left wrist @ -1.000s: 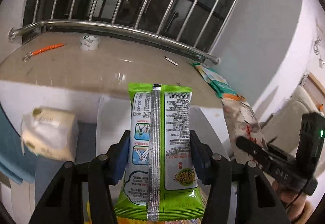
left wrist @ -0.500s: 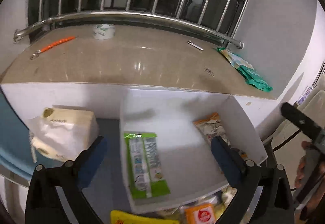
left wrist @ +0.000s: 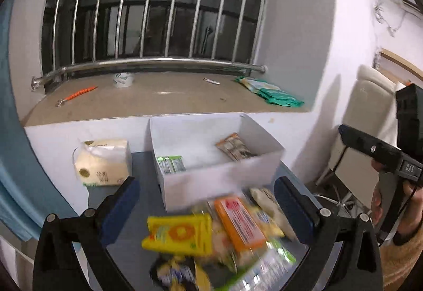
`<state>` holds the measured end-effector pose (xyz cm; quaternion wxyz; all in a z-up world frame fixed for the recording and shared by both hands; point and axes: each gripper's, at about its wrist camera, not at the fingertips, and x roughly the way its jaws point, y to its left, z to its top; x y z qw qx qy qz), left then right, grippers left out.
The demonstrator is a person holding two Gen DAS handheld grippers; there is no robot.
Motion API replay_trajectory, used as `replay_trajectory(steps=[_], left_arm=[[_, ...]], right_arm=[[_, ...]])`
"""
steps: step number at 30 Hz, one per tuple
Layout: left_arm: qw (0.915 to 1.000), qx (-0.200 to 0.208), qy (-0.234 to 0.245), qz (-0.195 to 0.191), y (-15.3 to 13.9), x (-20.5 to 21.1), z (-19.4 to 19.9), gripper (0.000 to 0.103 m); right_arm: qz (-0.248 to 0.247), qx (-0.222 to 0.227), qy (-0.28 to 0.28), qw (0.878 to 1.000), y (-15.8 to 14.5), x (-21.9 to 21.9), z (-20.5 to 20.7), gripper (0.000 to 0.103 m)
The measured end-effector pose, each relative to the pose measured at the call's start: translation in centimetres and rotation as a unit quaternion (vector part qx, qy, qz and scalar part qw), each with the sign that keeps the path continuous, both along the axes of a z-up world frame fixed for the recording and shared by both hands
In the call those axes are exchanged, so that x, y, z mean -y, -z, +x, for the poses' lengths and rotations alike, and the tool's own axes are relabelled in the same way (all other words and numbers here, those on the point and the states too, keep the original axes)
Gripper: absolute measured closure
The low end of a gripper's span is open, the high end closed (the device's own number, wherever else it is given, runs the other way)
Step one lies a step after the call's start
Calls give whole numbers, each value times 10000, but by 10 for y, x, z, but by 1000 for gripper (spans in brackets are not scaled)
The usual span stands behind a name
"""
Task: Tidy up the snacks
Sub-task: 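Grasp the cream-coloured round-cake bag with the right gripper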
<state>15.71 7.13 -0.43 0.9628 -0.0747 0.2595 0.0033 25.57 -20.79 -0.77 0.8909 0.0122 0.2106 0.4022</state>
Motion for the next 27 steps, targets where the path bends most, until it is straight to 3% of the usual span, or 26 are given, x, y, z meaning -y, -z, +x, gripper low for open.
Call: replay_trajectory(steps=[7,13,21,27], left_arm=[[9996,-2,238,-143,28,26,-73,0],[9987,-146,150,-459,55,31,-107,0],[9984,-210,72,-526,60,23,-112,0],[9980,-243,46,-585,63,19,-116,0]], right_arm=[[-64,-55,128,9999,46,32,-75,0],[-141,-699,288,9970,102,54,-97,0],[-222,-1197,300,9921,125,58,-55,0],[-749,-1610,215,9839,152,25,11,0]])
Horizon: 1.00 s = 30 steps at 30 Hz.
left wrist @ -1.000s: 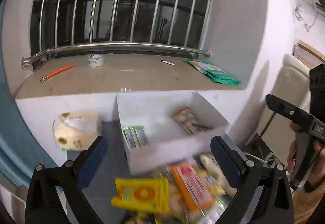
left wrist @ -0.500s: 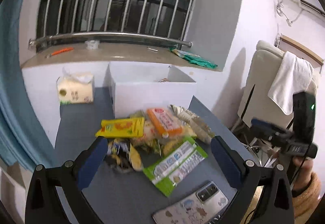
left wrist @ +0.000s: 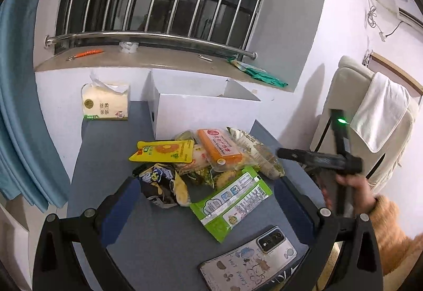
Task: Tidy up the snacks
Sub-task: 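Grasp the cream-coloured round-cake bag with the right gripper, then carry the cake bag into the box with the right gripper while the left drops a dark chip bag in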
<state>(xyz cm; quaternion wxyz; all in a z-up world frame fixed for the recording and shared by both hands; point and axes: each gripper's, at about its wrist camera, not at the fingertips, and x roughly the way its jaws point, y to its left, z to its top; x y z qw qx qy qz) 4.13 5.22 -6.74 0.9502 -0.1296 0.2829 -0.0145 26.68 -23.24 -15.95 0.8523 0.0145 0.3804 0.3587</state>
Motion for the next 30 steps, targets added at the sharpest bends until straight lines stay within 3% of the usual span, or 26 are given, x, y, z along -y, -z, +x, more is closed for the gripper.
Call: replay_trajectory(steps=[8,9,12,13,19,30], left_arm=[[9997,-140,-97,-179,11,-11,-5,0],[9996,-151,-92,-217,13,-12,-4,0],[9990,-254,-84,-369,20,-16,0,0],[9985,-317,-105,-435,24,-18,2,0],[9948,-619,-142,-794,46,-27,17,0],[9838,-1426,-444,-989,92,-56,84,0]], right_arm=[[-301,-544,-74,9980,28,-26,65,6],[-339,-565,-108,9978,31,-29,67,13],[-560,-799,-97,9952,43,-34,74,57],[-596,-848,-57,9946,46,-34,74,62],[-345,-755,8,9965,39,-10,55,68],[889,-355,-27,9954,-8,67,-38,68]])
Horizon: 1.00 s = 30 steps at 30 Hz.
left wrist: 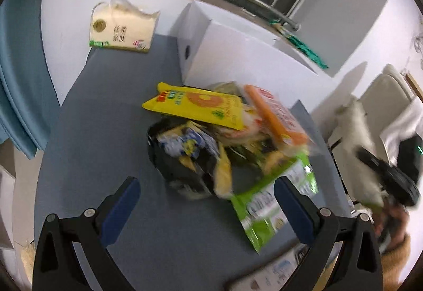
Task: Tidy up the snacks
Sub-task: 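Carry the cake bag into the box with the right gripper while the left drops a dark chip bag in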
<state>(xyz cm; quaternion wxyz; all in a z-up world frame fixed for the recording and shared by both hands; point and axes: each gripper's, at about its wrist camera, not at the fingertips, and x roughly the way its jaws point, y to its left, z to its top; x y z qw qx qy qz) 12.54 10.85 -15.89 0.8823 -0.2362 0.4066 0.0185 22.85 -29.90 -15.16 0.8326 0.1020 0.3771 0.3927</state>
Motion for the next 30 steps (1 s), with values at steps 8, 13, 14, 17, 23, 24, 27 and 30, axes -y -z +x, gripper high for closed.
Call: replay_trajectory(steps=[8,13,14,17,23,24,27,30], left_arm=[[9974,-259,-171,-646,27,-27,33,4],[9962,-43,-56,-868,33,-29,29,47],[9969,14,-50,-787,31,-28,26,48],[9979,266,-82,-582,20,-24,9,49],[9936,1121,-86,-67,-35,-19,-30,49],[9923,1233,-76,74,-48,-17,-31,49],[9870,1584,104,239,-78,-13,-23,49],[9817,1820,246,496,-105,-6,1,49]], right_arm=[[535,154,7,9984,-13,20,-52,68],[506,87,-50,9987,-6,13,-63,68],[517,77,-61,9986,-4,12,-64,68],[432,85,-67,9990,-2,8,-66,68],[555,115,-88,9984,-8,-2,-60,68],[578,150,-101,9982,-12,-7,-56,68],[647,213,-88,9976,-26,-21,-44,68],[531,572,-30,9969,-51,-41,-26,68]])
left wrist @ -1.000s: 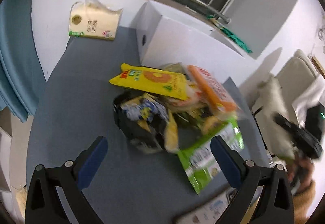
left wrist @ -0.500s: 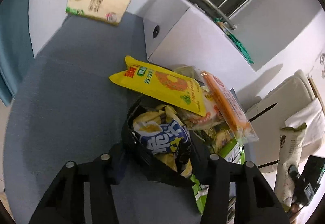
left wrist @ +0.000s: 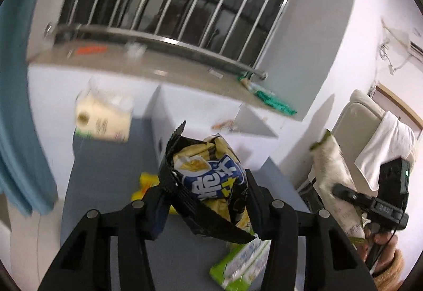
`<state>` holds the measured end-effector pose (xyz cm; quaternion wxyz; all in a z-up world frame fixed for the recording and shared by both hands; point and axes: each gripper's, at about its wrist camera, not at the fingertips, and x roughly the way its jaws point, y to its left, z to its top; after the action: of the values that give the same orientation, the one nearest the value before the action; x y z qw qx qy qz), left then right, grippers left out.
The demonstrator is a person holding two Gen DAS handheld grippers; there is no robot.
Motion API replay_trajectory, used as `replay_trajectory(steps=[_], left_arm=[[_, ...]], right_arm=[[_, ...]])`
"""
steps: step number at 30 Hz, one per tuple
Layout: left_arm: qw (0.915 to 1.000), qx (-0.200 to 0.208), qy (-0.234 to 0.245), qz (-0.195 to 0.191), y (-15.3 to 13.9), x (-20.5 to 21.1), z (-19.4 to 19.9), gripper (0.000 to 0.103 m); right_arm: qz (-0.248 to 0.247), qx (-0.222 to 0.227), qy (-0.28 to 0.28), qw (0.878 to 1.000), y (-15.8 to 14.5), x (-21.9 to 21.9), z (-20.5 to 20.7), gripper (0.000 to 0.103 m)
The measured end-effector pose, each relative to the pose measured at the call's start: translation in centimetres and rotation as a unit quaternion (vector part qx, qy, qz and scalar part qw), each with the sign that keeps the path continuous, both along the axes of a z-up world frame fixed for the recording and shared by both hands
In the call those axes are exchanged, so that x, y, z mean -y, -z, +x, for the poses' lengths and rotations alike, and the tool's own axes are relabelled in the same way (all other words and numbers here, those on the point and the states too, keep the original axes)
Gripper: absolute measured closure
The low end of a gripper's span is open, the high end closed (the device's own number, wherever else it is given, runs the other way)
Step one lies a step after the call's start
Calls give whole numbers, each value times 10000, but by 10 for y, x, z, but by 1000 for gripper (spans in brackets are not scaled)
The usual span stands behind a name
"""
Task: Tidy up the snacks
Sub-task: 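Carry the cake bag into the box with the right gripper while the left drops a dark chip bag in, then grasp the orange flying-cake pack with the right gripper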
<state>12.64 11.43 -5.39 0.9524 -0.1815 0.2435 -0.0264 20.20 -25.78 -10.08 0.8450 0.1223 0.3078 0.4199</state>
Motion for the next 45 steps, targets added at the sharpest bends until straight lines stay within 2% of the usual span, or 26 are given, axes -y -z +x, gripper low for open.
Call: replay_trajectory(steps=[4,6,8,12,16,18,19,20,21,27,35,41,45], left_arm=[[9986,243,135,448,-28,11,40,48],[9973,266,231,648,-41,14,73,48],[9967,277,229,729,-48,11,97,48],[9962,46,178,853,-54,3,158,48],[9944,-141,27,1044,-49,-3,189,45],[9934,-302,-104,1098,-44,-9,200,29],[9926,-447,-184,1111,-39,-12,204,1],[9925,-502,-212,1098,-38,-13,204,0],[9921,-579,-194,1091,-34,-14,204,0],[9916,-606,-284,1108,-28,-18,182,0],[9897,-325,-267,1367,-48,-6,132,0],[9889,-98,-72,1480,-47,18,56,0],[9893,-100,-26,1455,-26,38,5,0]], right_arm=[[-59,201,114,9997,-32,-27,42,68],[-169,261,212,9993,-46,-43,67,68],[-324,322,292,9985,-60,-65,100,67],[-605,244,528,9965,-73,-100,160,67],[-778,90,684,9946,-72,-121,204,67],[-864,91,706,9937,-71,-130,215,64],[-866,108,709,9937,-71,-134,220,53],[-844,130,644,9943,-71,-137,223,36],[-834,121,615,9945,-70,-138,225,0],[-631,313,723,9949,-72,-126,211,0],[-950,964,433,9899,-83,-113,152,0],[-771,1049,229,9912,-65,-79,75,0],[-697,851,247,9936,-39,-56,30,0]])
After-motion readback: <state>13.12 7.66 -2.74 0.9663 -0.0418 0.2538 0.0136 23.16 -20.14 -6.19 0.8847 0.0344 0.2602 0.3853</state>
